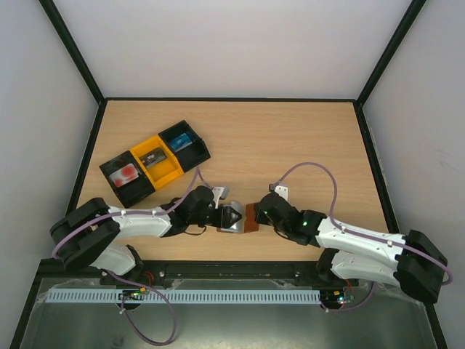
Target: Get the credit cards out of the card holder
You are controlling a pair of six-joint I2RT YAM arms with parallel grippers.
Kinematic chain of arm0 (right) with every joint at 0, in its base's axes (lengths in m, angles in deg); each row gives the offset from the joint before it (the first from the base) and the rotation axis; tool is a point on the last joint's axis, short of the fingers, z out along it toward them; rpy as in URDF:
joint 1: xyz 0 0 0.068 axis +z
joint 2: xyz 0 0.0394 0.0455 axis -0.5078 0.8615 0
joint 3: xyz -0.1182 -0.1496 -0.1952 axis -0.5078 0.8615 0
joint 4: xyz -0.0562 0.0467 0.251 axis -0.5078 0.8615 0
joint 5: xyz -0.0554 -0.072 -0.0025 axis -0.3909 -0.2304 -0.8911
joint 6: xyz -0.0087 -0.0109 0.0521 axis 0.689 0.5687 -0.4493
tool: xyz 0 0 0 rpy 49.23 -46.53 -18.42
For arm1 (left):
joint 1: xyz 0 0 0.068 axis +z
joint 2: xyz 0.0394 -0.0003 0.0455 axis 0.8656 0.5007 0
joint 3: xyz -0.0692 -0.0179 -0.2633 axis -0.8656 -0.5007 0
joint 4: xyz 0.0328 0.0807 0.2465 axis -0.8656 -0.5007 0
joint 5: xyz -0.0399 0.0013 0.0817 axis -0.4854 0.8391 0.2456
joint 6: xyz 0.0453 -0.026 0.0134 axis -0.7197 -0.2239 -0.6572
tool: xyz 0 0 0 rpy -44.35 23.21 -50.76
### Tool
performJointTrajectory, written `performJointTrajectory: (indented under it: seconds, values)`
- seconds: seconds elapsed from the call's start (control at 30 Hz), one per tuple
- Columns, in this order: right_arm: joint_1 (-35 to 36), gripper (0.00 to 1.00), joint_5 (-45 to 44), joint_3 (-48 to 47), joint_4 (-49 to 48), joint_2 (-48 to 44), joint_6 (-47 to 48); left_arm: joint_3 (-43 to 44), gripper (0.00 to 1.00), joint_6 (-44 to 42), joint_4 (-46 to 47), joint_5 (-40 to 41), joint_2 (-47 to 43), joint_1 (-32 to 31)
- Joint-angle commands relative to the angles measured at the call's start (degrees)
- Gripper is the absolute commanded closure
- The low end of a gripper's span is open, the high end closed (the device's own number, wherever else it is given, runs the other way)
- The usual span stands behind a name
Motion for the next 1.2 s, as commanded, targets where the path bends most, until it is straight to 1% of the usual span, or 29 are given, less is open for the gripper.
performJointTrajectory:
  seconds: [0.0,0.1,0.2,0.3,0.4,0.47,0.6,0.67,0.83,0.97,1.03,1.17]
  values:
    - [-0.26,0.79,-0.36,-2.11,1.88,-3.92,-0.65,1.98,0.44,-1.47,6.34,-4.34,4.05,0.21]
    - [-0.25,0.78,0.09,-2.39,1.57,-5.15,-1.18,2.07,0.45,-0.80,9.70,-6.42,6.09,0.16]
    - [-0.30,0.77,0.17,-2.32,0.96,-5.81,-1.65,2.34,0.45,-1.12,9.41,-6.45,6.31,0.14]
    - [-0.26,0.77,0.28,-2.31,0.84,-6.04,-1.76,1.93,0.44,-1.59,6.73,-4.59,3.94,0.22]
    - [-0.23,0.77,1.27,-1.99,-0.38,-5.83,-1.93,1.19,0.39,-1.71,2.43,-0.57,1.05,0.21]
    - [-0.21,0.77,3.58,-1.29,-2.75,-5.14,-2.00,0.04,0.37,-1.30,1.46,0.77,-0.42,0.65]
    - [-0.22,0.77,9.72,-1.52,-8.50,-0.74,-1.95,-3.81,0.36,1.49,4.02,-0.70,-3.19,1.95]
    - [-0.08,0.77,10.81,-2.10,-10.04,1.77,-1.80,-5.39,0.36,2.40,5.07,-1.28,-4.65,2.50]
    - [-0.10,0.77,8.28,-3.01,-7.65,7.56,-1.24,-6.89,0.36,2.86,5.67,-2.60,-6.28,4.02]
    - [-0.17,0.78,4.21,-0.31,-6.90,9.86,-1.94,-9.09,0.37,4.54,9.95,-5.01,-5.53,5.66]
    - [-0.21,0.79,3.00,1.88,-8.18,10.24,-2.22,-9.42,0.40,5.15,12.21,-5.79,-4.31,6.16]
    - [-0.30,0.80,2.72,5.11,-10.46,10.66,-2.84,-8.64,0.47,5.33,12.68,-5.73,-2.10,6.74]
